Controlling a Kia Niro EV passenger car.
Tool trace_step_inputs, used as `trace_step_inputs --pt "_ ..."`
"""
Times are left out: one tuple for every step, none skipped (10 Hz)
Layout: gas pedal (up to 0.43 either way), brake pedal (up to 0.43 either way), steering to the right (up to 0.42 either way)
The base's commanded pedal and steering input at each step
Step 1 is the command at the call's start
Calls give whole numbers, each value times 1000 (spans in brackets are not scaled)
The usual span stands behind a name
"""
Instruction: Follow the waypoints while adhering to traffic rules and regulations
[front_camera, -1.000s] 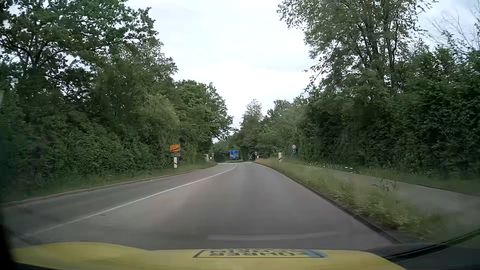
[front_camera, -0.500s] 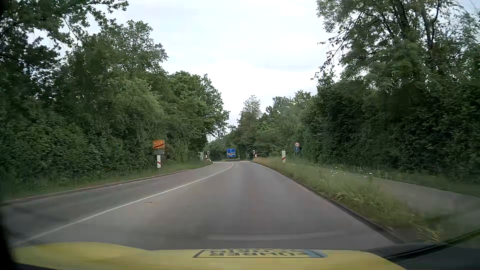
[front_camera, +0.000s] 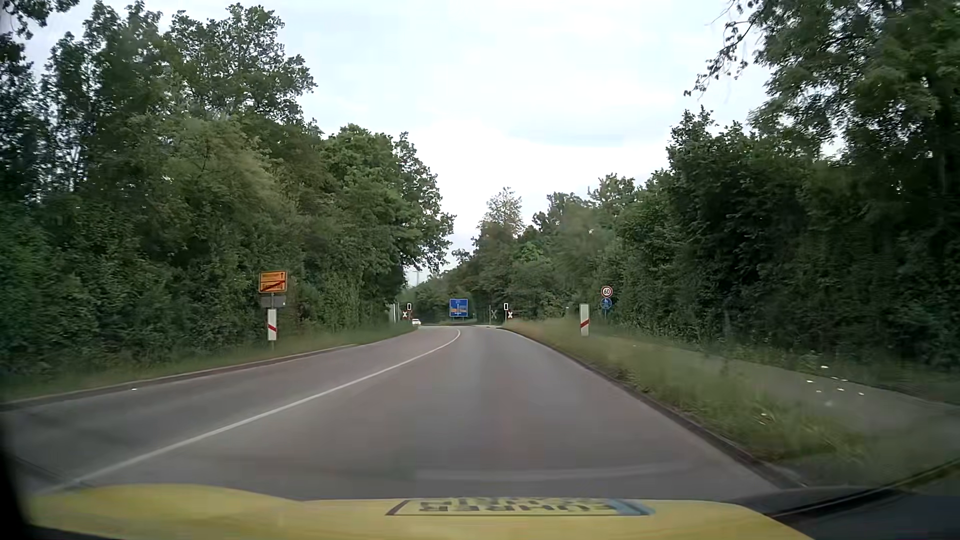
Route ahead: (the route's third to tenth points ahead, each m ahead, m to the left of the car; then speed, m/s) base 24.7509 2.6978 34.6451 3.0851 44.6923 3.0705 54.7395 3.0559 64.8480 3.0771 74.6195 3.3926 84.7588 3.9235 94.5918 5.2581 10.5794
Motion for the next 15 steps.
trace_step_inputs --pt "189 0 4" --pt "189 0 4" --pt "189 0 4" --pt "189 0 4" --pt "189 0 4" --pt "189 0 4" --pt "177 0 4" --pt "169 0 3" --pt "157 0 2" --pt "150 0 0" --pt "138 0 0" --pt "130 0 -1" --pt "118 0 -2" --pt "110 0 -2" --pt "110 0 -3"
